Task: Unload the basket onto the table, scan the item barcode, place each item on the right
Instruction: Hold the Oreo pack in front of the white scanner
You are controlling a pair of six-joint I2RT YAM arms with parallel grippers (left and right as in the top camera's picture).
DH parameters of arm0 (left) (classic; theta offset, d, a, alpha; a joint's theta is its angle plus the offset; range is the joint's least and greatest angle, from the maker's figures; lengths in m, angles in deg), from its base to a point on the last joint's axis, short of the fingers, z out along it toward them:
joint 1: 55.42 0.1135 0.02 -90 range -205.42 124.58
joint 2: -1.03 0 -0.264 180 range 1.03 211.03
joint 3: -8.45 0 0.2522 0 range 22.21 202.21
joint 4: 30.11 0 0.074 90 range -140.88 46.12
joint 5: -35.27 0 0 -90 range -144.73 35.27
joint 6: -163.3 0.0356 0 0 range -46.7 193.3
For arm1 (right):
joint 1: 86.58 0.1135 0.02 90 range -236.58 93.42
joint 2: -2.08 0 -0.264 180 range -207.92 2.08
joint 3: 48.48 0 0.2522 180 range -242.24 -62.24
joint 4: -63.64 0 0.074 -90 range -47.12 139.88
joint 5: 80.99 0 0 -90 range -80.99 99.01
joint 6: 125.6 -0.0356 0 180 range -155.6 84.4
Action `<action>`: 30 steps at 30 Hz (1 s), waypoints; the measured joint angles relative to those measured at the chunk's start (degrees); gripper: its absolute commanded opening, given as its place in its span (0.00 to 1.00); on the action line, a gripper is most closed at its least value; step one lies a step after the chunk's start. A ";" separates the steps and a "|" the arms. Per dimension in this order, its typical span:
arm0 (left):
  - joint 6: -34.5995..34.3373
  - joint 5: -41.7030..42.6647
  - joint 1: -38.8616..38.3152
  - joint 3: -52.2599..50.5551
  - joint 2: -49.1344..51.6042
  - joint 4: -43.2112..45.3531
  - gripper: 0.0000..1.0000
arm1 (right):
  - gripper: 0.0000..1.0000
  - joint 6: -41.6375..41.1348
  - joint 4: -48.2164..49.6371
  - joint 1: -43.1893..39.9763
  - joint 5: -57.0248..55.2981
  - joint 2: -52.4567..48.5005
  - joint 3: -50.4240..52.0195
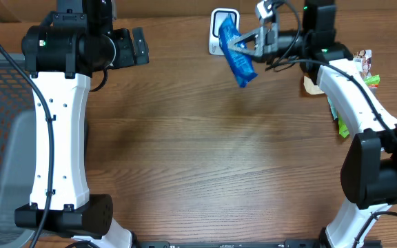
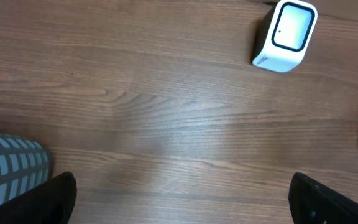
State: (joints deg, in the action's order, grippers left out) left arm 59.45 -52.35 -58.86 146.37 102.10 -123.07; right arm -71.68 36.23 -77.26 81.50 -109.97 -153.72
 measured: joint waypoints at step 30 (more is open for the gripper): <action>-0.02 0.00 0.00 0.00 0.00 -0.09 1.00 | 0.03 32.02 -0.50 17.68 -79.76 -17.29 -16.68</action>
State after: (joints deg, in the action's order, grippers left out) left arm 59.43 -52.35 -58.86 146.37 102.10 -123.16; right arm -39.66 35.73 -59.58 1.74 -127.26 -170.40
